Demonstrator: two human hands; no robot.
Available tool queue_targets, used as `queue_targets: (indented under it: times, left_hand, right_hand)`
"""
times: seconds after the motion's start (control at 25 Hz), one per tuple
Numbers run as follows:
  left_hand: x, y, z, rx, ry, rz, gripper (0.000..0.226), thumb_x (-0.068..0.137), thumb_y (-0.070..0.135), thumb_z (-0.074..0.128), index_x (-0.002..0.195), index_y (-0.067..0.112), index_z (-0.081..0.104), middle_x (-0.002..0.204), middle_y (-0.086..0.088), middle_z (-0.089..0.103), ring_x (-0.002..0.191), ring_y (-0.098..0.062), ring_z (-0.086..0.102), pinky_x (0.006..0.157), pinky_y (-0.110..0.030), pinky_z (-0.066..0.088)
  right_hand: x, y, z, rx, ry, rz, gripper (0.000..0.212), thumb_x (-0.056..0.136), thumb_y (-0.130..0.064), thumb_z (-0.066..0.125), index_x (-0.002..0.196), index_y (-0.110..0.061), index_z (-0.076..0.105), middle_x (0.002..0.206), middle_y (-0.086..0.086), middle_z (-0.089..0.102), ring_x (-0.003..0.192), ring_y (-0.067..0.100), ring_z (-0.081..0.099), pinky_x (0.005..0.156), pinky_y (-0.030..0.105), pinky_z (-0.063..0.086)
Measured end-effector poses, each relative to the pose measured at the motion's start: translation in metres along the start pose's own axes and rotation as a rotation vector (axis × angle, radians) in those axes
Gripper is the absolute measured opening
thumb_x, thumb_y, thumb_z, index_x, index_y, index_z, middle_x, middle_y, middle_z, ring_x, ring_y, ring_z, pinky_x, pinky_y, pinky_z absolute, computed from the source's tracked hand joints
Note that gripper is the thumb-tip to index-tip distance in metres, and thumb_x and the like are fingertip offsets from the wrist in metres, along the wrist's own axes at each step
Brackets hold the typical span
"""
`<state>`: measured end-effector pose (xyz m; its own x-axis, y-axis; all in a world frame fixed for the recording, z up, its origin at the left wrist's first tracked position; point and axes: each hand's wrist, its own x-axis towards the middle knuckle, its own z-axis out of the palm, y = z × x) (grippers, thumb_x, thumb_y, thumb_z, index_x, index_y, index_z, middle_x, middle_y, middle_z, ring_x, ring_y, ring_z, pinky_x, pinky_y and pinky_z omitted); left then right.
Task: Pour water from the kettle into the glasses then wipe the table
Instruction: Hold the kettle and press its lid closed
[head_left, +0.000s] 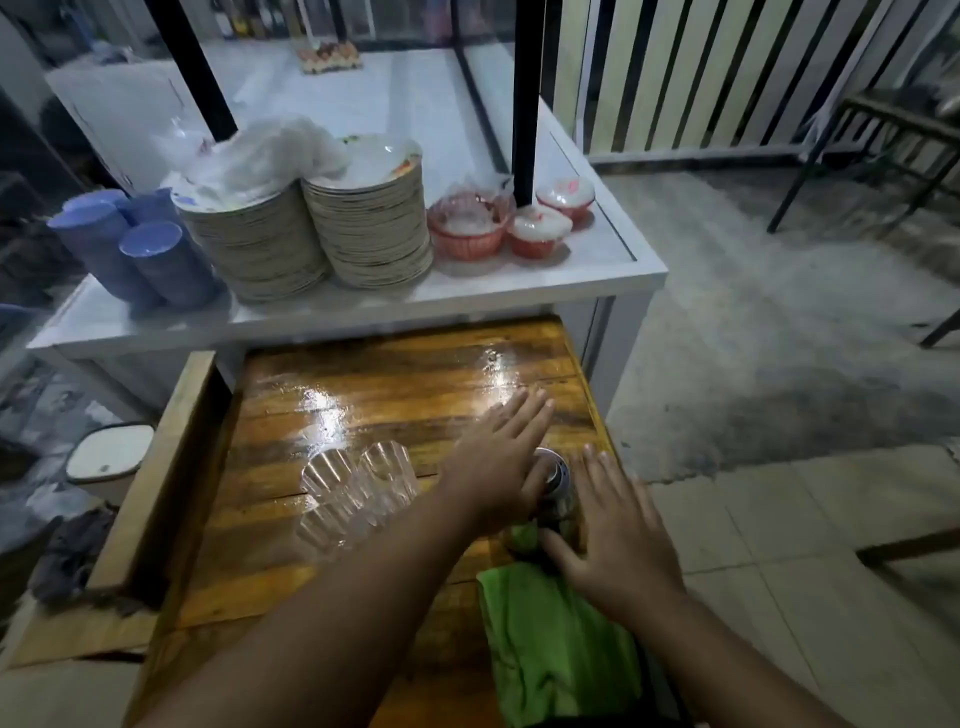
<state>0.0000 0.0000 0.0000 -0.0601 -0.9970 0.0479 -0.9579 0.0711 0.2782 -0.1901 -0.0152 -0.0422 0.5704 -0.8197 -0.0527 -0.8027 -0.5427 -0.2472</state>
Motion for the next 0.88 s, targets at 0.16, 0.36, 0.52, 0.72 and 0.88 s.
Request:
queue_targets:
  times: [0.16, 0.36, 0.52, 0.72, 0.88]
  left_hand:
    - [-0.007, -0.005, 0.030, 0.045, -0.184, 0.110, 0.065, 0.099, 0.042, 0.024, 0.159, 0.021, 0.007, 0.167, 0.001, 0.006, 0.153, -0.011, -0.003, 0.124, -0.031, -0.002]
    - [-0.012, -0.014, 0.044, 0.011, -0.247, 0.157, 0.075, 0.089, 0.042, 0.020, 0.159, 0.017, 0.009, 0.166, -0.004, 0.006, 0.154, -0.015, 0.001, 0.125, -0.035, 0.002]
    - [-0.011, -0.016, 0.042, -0.083, -0.268, 0.133, 0.074, 0.088, 0.037, 0.023, 0.159, 0.016, 0.014, 0.166, -0.004, 0.011, 0.154, -0.015, 0.003, 0.124, -0.031, 0.001]
    - [-0.012, -0.014, 0.044, -0.045, -0.277, 0.125, 0.078, 0.085, 0.042, 0.015, 0.159, 0.016, 0.011, 0.167, -0.004, 0.009, 0.154, -0.016, 0.002, 0.122, -0.033, -0.001]
    - [-0.015, -0.010, 0.045, -0.019, -0.279, 0.111, 0.080, 0.083, 0.043, 0.013, 0.159, 0.017, 0.009, 0.167, -0.004, 0.007, 0.154, -0.016, 0.002, 0.124, -0.037, 0.002]
  right_hand:
    - [-0.029, 0.003, 0.028, 0.123, -0.070, -0.023, 0.090, 0.088, -0.074, 0.029, 0.160, -0.025, 0.005, 0.166, -0.013, -0.001, 0.154, 0.008, -0.004, 0.125, 0.034, 0.001]
    - [-0.032, 0.004, 0.052, 0.564, 0.027, 0.133, 0.066, 0.090, -0.065, 0.037, 0.137, -0.021, 0.054, 0.136, -0.005, 0.054, 0.131, 0.013, 0.046, 0.108, 0.031, 0.040]
    - [-0.007, 0.010, 0.066, 1.087, -0.200, 0.330, 0.069, 0.089, -0.074, 0.034, 0.119, -0.023, 0.069, 0.115, -0.007, 0.072, 0.110, 0.010, 0.066, 0.095, 0.039, 0.053]
    - [0.024, 0.021, 0.077, 1.432, -0.485, 0.410, 0.073, 0.093, -0.067, 0.029, 0.118, -0.015, 0.073, 0.118, 0.007, 0.077, 0.117, 0.021, 0.069, 0.095, 0.034, 0.053]
    - [0.034, 0.014, 0.072, 1.616, -0.543, 0.337, 0.070, 0.096, -0.059, 0.027, 0.142, -0.012, 0.052, 0.118, 0.016, 0.075, 0.106, 0.031, 0.072, 0.080, 0.033, 0.060]
